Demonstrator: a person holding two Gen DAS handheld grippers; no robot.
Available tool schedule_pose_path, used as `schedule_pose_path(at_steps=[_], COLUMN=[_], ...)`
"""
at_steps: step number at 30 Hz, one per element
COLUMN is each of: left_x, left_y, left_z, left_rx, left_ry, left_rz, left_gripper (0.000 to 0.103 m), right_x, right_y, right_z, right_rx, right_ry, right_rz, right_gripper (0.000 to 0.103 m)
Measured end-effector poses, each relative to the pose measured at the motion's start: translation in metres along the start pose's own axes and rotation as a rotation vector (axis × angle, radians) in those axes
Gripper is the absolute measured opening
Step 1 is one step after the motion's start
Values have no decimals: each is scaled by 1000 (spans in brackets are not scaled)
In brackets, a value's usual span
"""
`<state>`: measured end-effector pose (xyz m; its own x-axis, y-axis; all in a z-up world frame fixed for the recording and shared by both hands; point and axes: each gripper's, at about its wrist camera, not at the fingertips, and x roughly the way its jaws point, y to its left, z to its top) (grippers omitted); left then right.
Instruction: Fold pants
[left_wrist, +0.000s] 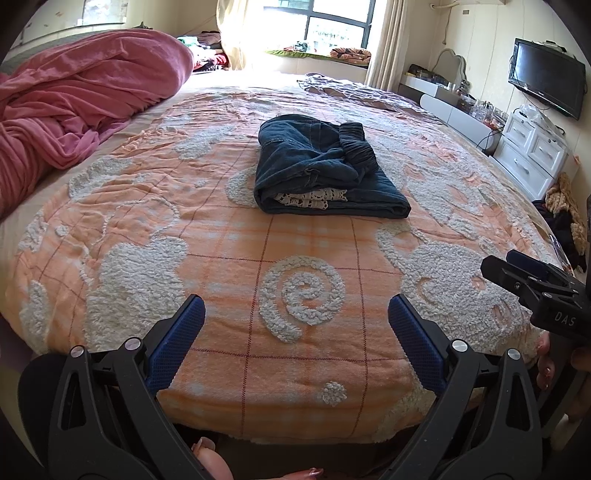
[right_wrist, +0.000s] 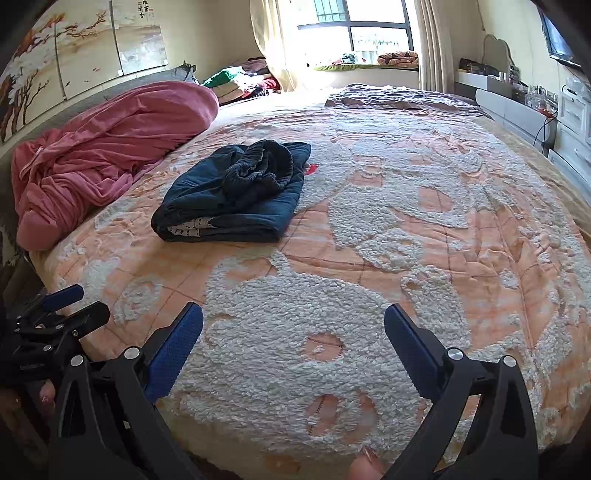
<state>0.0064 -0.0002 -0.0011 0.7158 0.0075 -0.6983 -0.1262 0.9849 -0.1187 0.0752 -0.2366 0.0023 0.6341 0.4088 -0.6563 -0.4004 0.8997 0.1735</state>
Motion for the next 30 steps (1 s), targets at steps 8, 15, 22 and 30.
schedule_pose_path(at_steps=[8, 15, 22, 30], left_x=[0, 1, 0, -2], left_y=[0, 0, -2, -3], left_z=[0, 0, 0, 1], left_rx=[1, 1, 4, 9], left_ry=[-1, 2, -3, -5], left_rz=[-3, -3, -11, -13], left_gripper=[93, 93, 93, 93], right_x=[0, 0, 0, 1], right_y=[0, 0, 0, 0], right_z=[0, 0, 0, 0], right_rx=[-3, -4, -3, -5], right_ry=[-1, -1, -1, 1], right_rz=[-6, -7, -6, -9], right_gripper=[98, 98, 98, 98])
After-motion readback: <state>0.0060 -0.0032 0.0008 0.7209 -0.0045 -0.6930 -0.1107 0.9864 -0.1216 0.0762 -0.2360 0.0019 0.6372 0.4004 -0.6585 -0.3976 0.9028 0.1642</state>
